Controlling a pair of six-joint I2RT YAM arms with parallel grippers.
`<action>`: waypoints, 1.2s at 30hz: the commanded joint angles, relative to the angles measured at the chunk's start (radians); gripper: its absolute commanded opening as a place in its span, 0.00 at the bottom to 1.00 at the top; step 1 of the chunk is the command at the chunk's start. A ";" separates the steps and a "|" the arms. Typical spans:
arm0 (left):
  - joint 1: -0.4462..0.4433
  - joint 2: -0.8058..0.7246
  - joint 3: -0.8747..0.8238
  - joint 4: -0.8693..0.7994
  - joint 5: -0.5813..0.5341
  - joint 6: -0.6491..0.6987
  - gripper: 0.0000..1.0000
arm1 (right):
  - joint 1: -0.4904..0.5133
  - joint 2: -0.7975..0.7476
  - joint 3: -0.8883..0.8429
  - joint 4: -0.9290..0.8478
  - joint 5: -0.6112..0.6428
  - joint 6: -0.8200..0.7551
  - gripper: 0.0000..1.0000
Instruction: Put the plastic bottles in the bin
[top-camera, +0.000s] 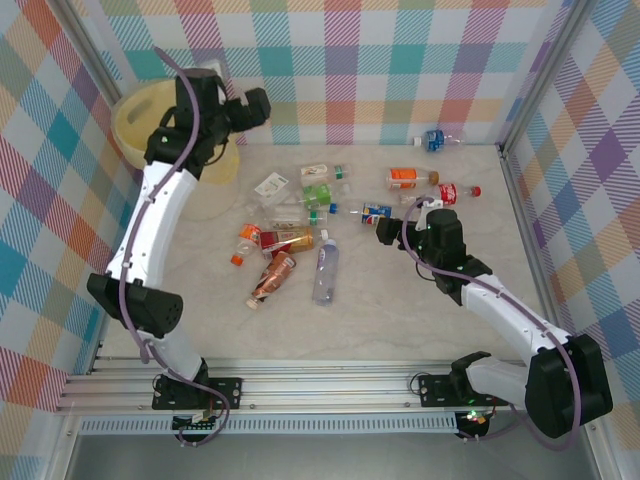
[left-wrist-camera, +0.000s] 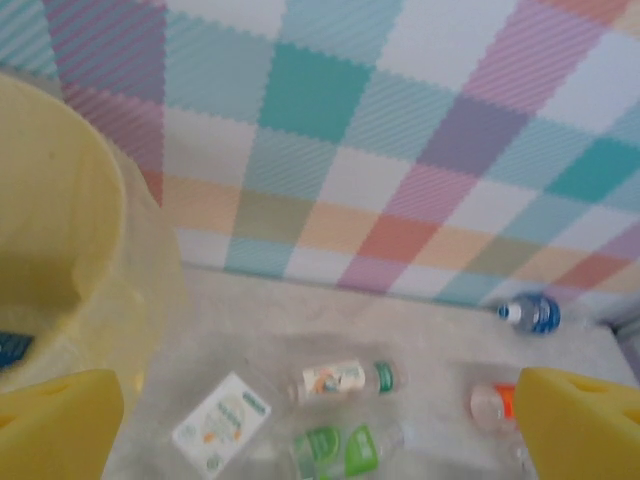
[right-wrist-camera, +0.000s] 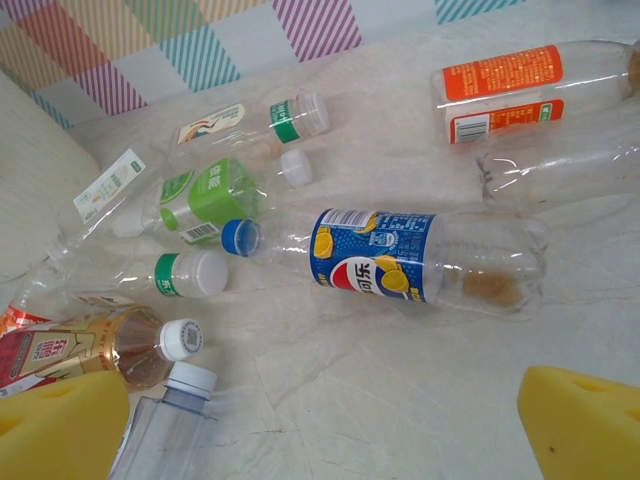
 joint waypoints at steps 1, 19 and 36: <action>-0.082 -0.073 -0.136 -0.009 -0.083 0.041 1.00 | 0.001 0.000 -0.001 0.042 0.039 0.041 1.00; -0.299 -0.197 -0.758 -0.204 0.016 0.002 1.00 | 0.002 0.029 0.009 0.102 0.077 0.046 1.00; -0.338 -0.056 -1.017 0.079 -0.072 0.025 0.90 | 0.002 0.055 0.017 0.115 0.097 0.038 1.00</action>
